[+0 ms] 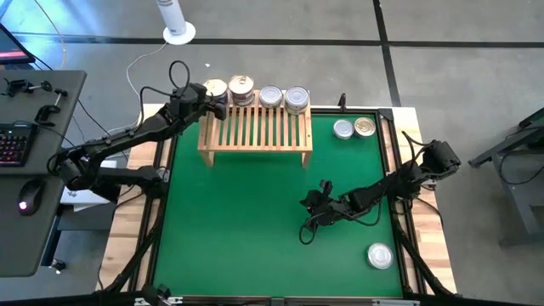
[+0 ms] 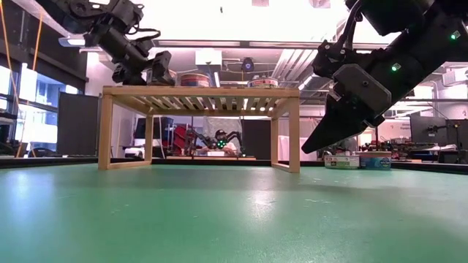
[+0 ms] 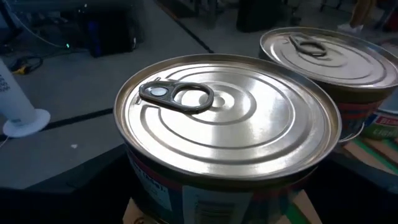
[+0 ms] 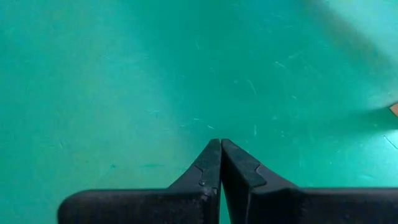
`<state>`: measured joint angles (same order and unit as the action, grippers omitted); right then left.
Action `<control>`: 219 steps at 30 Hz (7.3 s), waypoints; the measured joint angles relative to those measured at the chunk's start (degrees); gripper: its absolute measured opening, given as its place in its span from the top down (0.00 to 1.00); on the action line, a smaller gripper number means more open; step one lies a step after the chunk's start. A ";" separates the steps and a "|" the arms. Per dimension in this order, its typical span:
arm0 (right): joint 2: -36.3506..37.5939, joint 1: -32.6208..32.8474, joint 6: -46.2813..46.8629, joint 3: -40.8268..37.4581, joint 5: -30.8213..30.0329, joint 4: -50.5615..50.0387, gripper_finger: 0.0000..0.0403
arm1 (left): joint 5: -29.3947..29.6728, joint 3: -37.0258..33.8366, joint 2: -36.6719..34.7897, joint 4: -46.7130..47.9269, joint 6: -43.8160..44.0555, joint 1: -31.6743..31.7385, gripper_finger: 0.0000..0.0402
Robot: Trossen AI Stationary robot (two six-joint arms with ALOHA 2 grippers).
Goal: Stack canned seafood by type on shelf
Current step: Stack the blue pink tuna can on top of the left blue pink tuna can on the shelf, then adjust the right stacked blue pink tuna on the shelf, then stack the green white tuna can on top of the left green white tuna can on the shelf
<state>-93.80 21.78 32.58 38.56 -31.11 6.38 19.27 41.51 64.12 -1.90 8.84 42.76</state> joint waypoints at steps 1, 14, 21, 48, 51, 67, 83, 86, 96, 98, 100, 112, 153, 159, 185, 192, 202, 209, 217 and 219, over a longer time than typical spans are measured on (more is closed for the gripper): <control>0.00 0.02 -0.02 0.00 0.02 0.08 1.00 | -0.07 0.87 0.00 1.26 -0.30 0.04 0.03; 3.97 -3.11 -9.27 3.66 -0.14 2.38 0.93 | -1.27 3.05 -0.02 3.62 -3.54 -0.06 0.03; 10.33 -17.88 -33.15 23.29 13.90 -8.21 0.73 | -0.78 2.34 -0.02 1.87 -6.48 -0.10 0.03; -40.09 -53.30 -46.89 90.98 62.43 -14.33 0.99 | -2.04 2.30 0.02 1.50 -10.62 -0.54 0.03; -41.29 -52.64 -47.59 91.15 62.45 -14.45 0.99 | -2.15 2.17 0.07 2.08 -10.71 -1.15 0.03; -41.22 -49.68 -48.01 90.99 54.40 -11.37 1.00 | -1.68 2.17 0.11 -0.88 -11.08 -2.44 0.03; -41.20 -49.85 -47.78 91.44 51.91 -11.75 1.00 | 4.71 2.30 -0.44 0.29 -10.32 -1.41 0.03; -41.20 -49.75 -47.69 91.45 51.08 -12.46 0.98 | 5.33 2.34 -0.50 0.29 -9.81 -1.35 0.03; -41.18 -49.03 -50.94 91.45 51.16 -14.78 0.71 | 3.68 2.34 -0.50 0.75 -9.79 -1.35 0.03; -41.19 -49.04 -50.91 91.45 51.16 -14.81 0.67 | 3.44 2.35 -0.50 1.40 -9.76 -1.34 0.03; -41.18 -49.04 -50.89 91.45 50.97 -14.87 0.64 | 3.27 2.36 -0.50 1.93 -9.79 -1.30 0.02; -40.76 -49.27 -51.10 91.63 47.34 -13.91 0.61 | -1.60 2.34 -1.50 3.20 -10.51 -1.02 0.01; -20.70 -48.14 -59.34 82.62 47.60 -43.90 0.86 | 4.20 3.82 -19.24 14.16 -8.97 -17.38 0.01; -20.46 -49.84 -52.65 73.44 34.84 -36.12 0.94 | 17.11 3.20 -17.82 14.99 -6.22 -24.64 0.01; -25.14 -50.65 -43.21 63.67 30.71 -11.44 0.95 | 20.35 3.19 -17.14 14.74 -4.43 -28.95 0.01; -22.18 -49.70 -45.94 63.67 31.23 -13.76 0.95 | 19.91 3.19 -17.14 14.76 -3.40 -29.53 0.01; -7.89 -42.65 -52.61 62.68 30.64 -34.76 0.98 | 19.82 3.19 -15.88 14.36 -0.31 -38.65 0.01; 10.97 -30.38 -48.42 39.47 20.77 -32.79 0.99 | 21.78 3.19 -7.11 6.65 0.00 -49.62 0.01; 29.78 -2.88 -31.51 20.24 7.04 -33.07 1.00 | 24.78 3.19 7.04 -9.26 -5.90 -62.10 0.01; 31.06 3.98 -26.57 18.52 6.88 -33.84 1.00 | 25.61 3.19 10.55 -13.45 -7.10 -64.64 0.01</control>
<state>-62.74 25.76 6.00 57.08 -24.23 -27.47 44.88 44.71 74.67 -15.35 1.74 -21.88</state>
